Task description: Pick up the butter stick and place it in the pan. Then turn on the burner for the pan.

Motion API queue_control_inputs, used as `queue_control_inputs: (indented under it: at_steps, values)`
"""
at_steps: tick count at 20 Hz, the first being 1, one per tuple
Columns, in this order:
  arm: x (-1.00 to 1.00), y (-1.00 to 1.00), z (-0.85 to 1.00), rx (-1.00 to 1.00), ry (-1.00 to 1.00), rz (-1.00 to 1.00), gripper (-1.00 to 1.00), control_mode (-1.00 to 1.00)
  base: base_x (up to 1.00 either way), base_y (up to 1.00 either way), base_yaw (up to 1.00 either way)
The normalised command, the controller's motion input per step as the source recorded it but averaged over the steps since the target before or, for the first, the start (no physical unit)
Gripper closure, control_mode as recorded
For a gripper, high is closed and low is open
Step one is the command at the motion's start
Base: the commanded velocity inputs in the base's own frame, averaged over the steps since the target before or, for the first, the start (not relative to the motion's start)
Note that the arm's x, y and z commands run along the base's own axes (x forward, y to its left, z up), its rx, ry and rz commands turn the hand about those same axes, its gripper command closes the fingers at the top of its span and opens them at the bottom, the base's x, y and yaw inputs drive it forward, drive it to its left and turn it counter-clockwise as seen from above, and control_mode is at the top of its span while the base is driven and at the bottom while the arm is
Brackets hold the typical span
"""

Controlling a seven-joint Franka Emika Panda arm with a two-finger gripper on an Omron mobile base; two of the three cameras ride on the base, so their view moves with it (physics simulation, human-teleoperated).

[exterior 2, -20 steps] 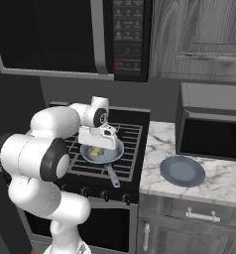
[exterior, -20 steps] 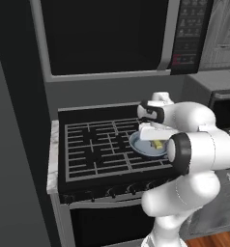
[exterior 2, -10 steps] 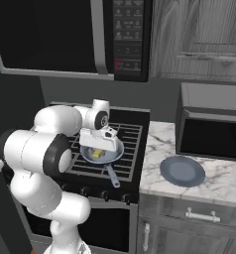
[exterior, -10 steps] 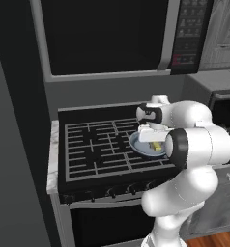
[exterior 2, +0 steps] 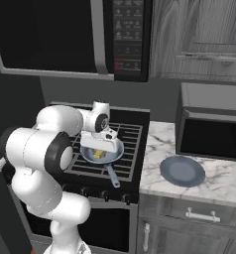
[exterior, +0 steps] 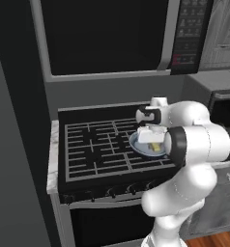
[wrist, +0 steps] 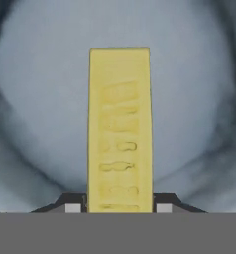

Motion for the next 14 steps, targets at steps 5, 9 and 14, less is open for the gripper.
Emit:
queue_control_inputs:
  at_steps: [5, 9, 14]
  values:
    - [0.14, 0.0, -0.15, 0.0, -0.02, 0.0, 1.0, -1.0, 0.0, 0.0, 0.0]
    - [0.11, 0.0, -0.1, 0.0, -0.01, 0.0, 1.0, -1.0, 0.0, 0.0, 0.0]
    - [0.0, 0.0, 0.0, 0.0, 0.0, 0.0, -1.0, -1.0, 0.0, 0.0, 0.0]
